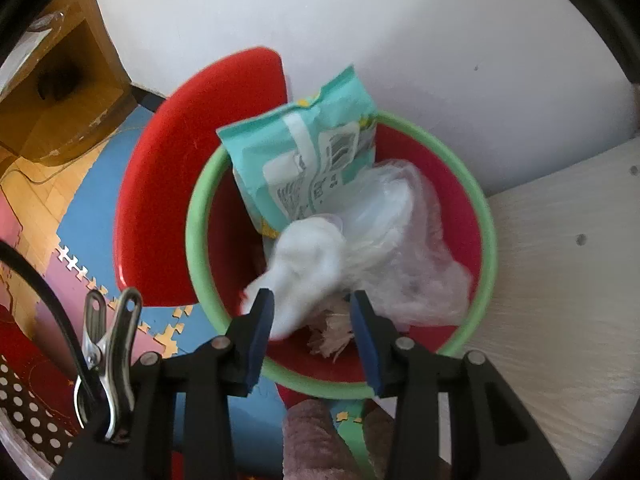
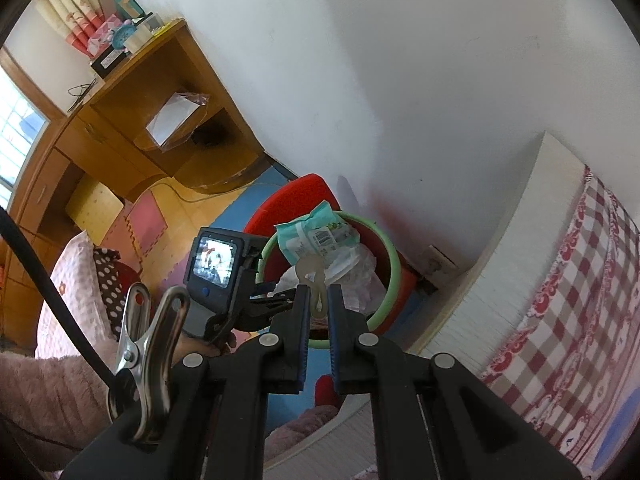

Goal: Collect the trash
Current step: 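Open the left gripper over the red bin to drop the white tissue, then open the right gripper over the bin to drop the grey tag, then move both grippers back from the bin over the bed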

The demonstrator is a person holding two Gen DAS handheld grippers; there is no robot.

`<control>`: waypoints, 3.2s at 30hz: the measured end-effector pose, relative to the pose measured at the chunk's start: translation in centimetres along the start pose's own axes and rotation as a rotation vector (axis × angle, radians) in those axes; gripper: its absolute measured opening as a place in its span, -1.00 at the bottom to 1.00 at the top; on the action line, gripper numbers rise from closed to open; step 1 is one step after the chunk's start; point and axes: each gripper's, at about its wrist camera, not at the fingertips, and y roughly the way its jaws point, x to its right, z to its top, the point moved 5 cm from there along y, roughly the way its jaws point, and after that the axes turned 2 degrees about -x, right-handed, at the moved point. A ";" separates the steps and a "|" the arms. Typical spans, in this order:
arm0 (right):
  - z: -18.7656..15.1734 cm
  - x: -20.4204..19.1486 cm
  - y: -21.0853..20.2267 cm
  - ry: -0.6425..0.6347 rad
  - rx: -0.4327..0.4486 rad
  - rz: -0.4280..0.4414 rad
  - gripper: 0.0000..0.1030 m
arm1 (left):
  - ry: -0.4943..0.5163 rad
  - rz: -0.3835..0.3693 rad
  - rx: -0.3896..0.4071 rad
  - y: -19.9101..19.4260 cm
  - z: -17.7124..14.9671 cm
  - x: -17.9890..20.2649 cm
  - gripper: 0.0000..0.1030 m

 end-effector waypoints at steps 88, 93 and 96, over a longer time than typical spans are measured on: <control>0.4 -1.7 -5.6 0.075 0.103 0.080 -0.51 | 0.136 0.045 0.156 -23.6 0.3 7.6 -0.20; -0.8 -0.7 -7.8 0.111 0.145 0.066 -0.51 | 0.184 0.042 0.160 -24.5 -0.1 9.6 -0.20; -1.9 0.3 -9.2 0.138 0.166 0.056 -0.51 | 0.220 0.031 0.159 -24.9 -0.4 11.2 -0.20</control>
